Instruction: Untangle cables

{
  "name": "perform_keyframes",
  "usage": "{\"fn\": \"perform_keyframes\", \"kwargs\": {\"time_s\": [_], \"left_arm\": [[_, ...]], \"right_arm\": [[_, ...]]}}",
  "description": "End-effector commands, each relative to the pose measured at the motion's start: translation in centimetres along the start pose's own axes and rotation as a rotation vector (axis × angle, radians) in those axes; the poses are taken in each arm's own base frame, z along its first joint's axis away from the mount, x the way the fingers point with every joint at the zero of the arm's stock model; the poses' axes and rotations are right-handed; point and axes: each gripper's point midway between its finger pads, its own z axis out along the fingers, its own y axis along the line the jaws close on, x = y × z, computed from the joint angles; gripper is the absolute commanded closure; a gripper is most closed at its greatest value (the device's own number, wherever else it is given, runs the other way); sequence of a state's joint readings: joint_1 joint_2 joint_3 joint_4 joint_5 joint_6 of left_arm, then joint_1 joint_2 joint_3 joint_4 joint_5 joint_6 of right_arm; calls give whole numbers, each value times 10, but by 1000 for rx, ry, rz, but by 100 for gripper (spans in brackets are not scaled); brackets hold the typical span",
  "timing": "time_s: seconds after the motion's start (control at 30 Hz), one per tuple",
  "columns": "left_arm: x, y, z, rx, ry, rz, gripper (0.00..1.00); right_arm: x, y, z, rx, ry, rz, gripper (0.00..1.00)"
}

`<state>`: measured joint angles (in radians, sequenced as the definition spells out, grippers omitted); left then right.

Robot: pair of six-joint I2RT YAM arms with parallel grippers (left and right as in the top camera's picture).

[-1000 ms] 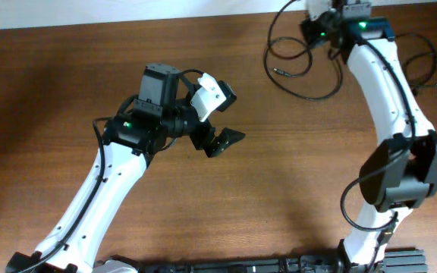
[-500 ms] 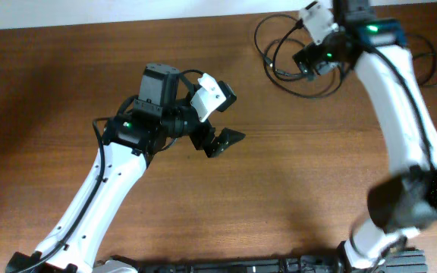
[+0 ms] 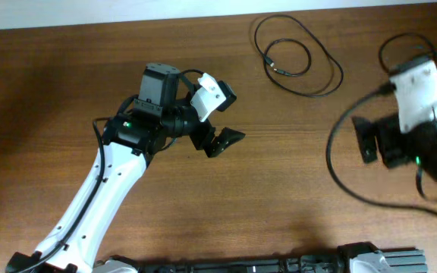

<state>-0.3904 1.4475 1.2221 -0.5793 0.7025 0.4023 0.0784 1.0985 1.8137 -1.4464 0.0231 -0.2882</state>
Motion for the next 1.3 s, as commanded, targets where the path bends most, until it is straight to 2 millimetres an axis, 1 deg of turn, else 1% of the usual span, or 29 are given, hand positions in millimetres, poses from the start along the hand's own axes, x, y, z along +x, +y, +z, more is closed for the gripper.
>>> {"fn": "perform_keyframes", "kwargs": {"time_s": [0.0,0.07,0.1,0.13,0.17,0.23,0.3,0.37,0.43,0.47,0.5,0.57,1.07,1.17,1.27], "left_arm": [[-2,0,-1,2,-5,10,1],[-2,0,-1,2,-5,10,1],[-2,0,-1,2,-5,10,1],[-2,0,-1,2,-5,10,1],[-2,0,-1,2,-5,10,1],[-2,0,-1,2,-5,10,1],[-2,0,-1,2,-5,10,1],[-2,0,-1,2,-5,10,1],[-2,0,-1,2,-5,10,1],[-2,0,-1,2,-5,10,1],[-2,0,-1,2,-5,10,1],[-2,0,-1,2,-5,10,1],[-2,0,-1,2,-5,10,1],[-2,0,-1,2,-5,10,1],[-2,0,-1,2,-5,10,1]], "right_arm": [[39,-1,-7,61,45,71,1],[60,6,-11,68,-5,137,1],[68,9,-10,73,-37,173,1],[80,16,-2,66,-96,180,1],[81,20,4,53,-135,180,1],[84,34,20,-10,-200,174,1],[97,47,38,-68,-156,171,1],[109,52,50,-83,-109,172,1],[117,59,52,-115,-75,173,1],[123,67,52,-159,-51,173,1],[126,68,52,-162,-36,174,1],[129,66,52,-144,-25,174,1],[130,66,52,-144,-26,174,1],[131,57,45,-97,-57,207,1],[131,54,28,-62,-137,213,1]]}}
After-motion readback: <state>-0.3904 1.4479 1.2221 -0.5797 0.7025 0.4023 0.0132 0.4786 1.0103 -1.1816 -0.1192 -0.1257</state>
